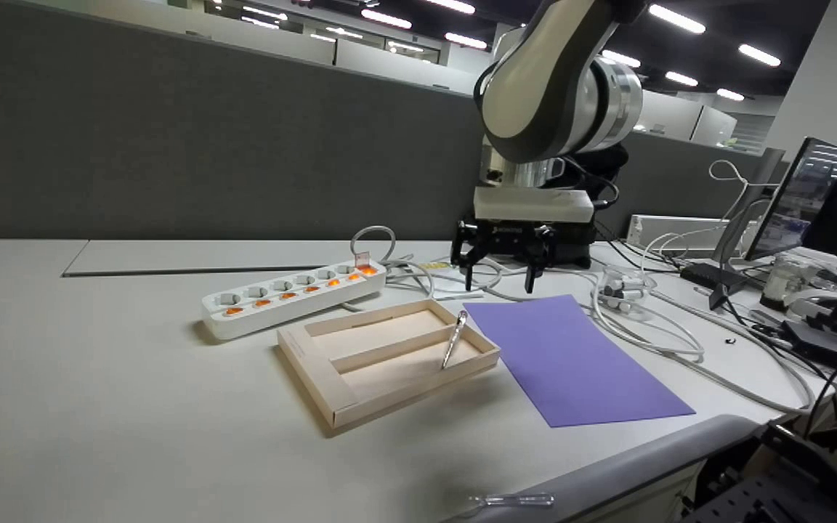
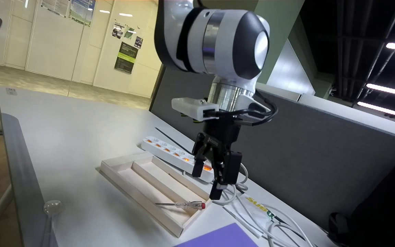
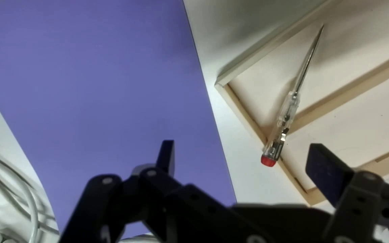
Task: Remove the screwdriver from the tray and put it on the table
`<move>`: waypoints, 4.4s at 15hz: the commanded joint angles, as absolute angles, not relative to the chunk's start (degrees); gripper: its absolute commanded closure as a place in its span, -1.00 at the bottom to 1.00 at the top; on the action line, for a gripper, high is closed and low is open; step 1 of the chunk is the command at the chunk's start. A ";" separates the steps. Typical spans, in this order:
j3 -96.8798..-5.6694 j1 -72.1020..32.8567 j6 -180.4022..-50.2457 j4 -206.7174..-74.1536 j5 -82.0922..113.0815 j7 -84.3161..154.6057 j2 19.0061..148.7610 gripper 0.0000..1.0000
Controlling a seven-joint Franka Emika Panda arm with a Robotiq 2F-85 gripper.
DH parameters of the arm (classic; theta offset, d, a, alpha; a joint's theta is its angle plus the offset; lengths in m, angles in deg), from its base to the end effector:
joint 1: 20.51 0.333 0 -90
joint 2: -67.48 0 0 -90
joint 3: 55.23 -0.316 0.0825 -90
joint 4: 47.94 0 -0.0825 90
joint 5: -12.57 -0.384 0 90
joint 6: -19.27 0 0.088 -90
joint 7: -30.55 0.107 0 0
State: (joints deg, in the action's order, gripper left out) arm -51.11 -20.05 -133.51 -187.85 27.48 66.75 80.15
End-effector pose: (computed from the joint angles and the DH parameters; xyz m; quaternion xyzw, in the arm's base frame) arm 0.4868 -0.0246 0.2134 0.9712 -0.2286 0.0200 0.0644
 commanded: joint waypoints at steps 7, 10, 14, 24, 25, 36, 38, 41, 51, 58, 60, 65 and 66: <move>-44.54 -10.84 -137.18 -179.00 29.22 73.34 91.19 -1.00; -43.25 -8.07 -139.01 -176.94 28.14 74.69 94.57 -1.00; -41.88 -5.69 -139.61 -176.37 26.04 75.43 96.61 -1.00; -38.18 -2.91 -140.21 -180.13 22.07 79.10 94.68 0.63; -38.24 -3.25 -140.21 -180.28 21.68 79.10 94.69 0.75; -28.32 2.70 -144.17 -186.22 28.16 88.78 85.11 0.91; -23.53 4.72 -144.91 -188.16 33.52 95.22 82.24 0.91; -19.09 3.71 -144.73 -190.38 42.17 104.93 78.67 0.91; -34.40 -18.23 -149.45 -200.46 19.62 90.69 73.02 0.91; -46.27 -29.17 -145.78 -197.62 -9.08 66.26 75.87 0.91; -47.02 -30.19 -144.41 -196.41 -12.83 62.67 76.95 0.91; -47.07 -30.64 -141.56 -192.71 -13.96 60.48 81.00 0.91; -46.48 -30.13 -141.21 -192.04 -13.77 60.45 81.66 0.91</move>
